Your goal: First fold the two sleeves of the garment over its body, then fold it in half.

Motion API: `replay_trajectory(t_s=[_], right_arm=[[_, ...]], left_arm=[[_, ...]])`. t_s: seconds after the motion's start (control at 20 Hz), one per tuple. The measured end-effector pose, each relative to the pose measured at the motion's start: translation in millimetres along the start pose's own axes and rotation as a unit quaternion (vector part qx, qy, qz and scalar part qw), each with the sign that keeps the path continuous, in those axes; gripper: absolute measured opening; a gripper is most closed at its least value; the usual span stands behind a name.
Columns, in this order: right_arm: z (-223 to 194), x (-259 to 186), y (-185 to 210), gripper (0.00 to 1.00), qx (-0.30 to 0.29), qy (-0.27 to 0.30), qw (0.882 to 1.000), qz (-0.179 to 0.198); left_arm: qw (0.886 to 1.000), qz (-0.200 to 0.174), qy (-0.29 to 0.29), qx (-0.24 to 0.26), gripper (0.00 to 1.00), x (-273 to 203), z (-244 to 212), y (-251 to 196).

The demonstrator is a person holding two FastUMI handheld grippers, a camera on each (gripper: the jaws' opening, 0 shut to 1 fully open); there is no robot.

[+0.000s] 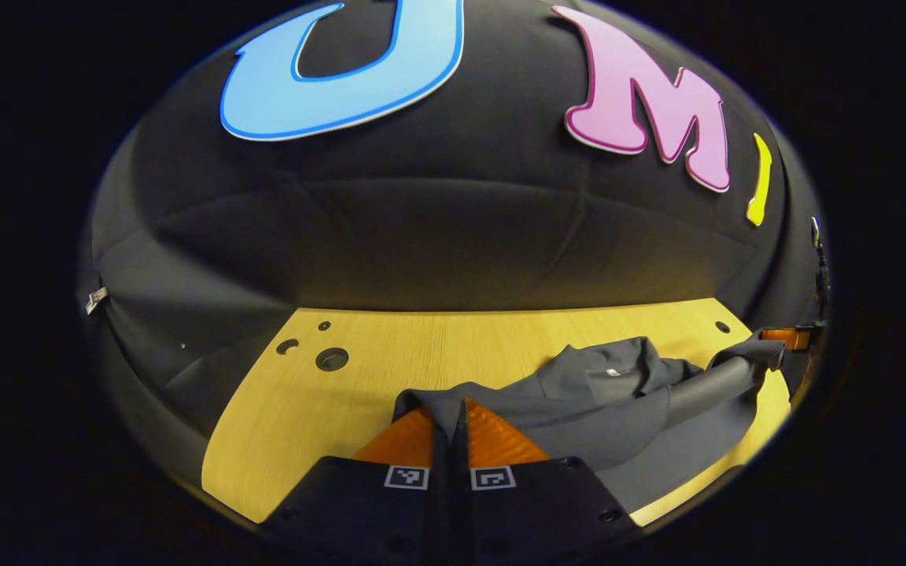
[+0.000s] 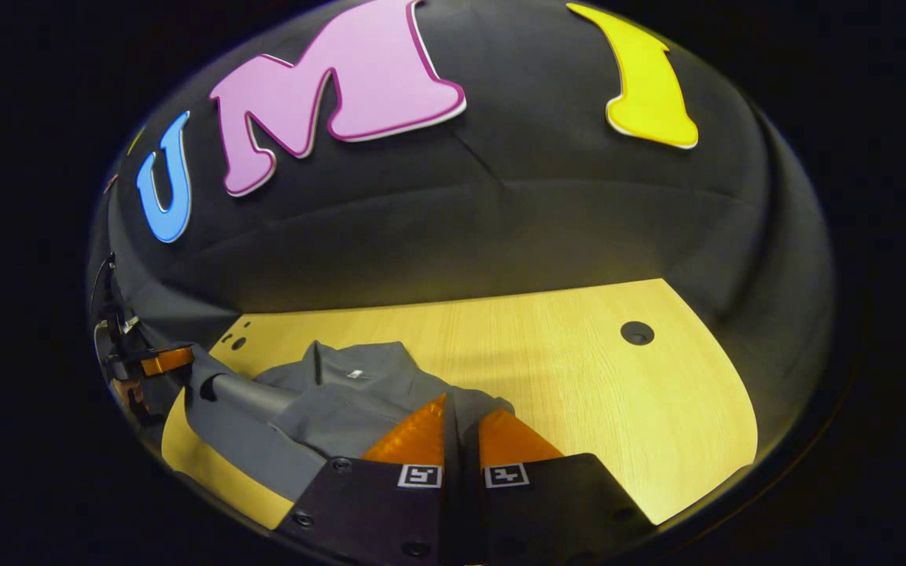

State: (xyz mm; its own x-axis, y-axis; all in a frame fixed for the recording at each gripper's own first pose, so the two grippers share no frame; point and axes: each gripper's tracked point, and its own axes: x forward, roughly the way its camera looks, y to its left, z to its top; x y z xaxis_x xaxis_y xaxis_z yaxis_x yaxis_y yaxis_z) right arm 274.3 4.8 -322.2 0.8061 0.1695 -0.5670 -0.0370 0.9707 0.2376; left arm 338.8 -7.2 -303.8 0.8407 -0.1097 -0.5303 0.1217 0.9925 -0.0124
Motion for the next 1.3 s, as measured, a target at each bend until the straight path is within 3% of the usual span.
replay_trajectory(t_s=[0.35,0.4,0.9,1.1,1.15,1.2,1.3], right_arm=[[-44,49,-12,0.05,-0.004,0.041,0.999,-0.027],[-50,55,-14,0.05,-0.006,0.047,0.998,-0.031],[-82,76,-17,0.07,-0.045,0.075,0.994,-0.071],[-76,66,-21,0.26,-0.026,0.070,0.993,-0.087],[-74,64,-17,0.36,-0.017,0.067,0.994,-0.084],[-73,60,-17,0.48,-0.011,0.065,0.994,-0.084],[-71,52,-15,0.59,-0.001,0.061,0.995,-0.082]], left_arm=[[0.999,0.016,0.047,0.009,0.02,55,-44,0],[0.999,0.016,0.049,0.010,0.05,59,-48,0],[0.996,0.018,0.072,0.045,0.05,79,-81,-5],[0.997,0.011,0.065,0.047,0.14,72,-72,-8],[0.997,0.009,0.065,0.047,0.09,72,-71,-10],[0.997,0.009,0.065,0.049,0.20,68,-71,-9],[0.997,0.007,0.065,0.049,0.43,63,-68,-12]])
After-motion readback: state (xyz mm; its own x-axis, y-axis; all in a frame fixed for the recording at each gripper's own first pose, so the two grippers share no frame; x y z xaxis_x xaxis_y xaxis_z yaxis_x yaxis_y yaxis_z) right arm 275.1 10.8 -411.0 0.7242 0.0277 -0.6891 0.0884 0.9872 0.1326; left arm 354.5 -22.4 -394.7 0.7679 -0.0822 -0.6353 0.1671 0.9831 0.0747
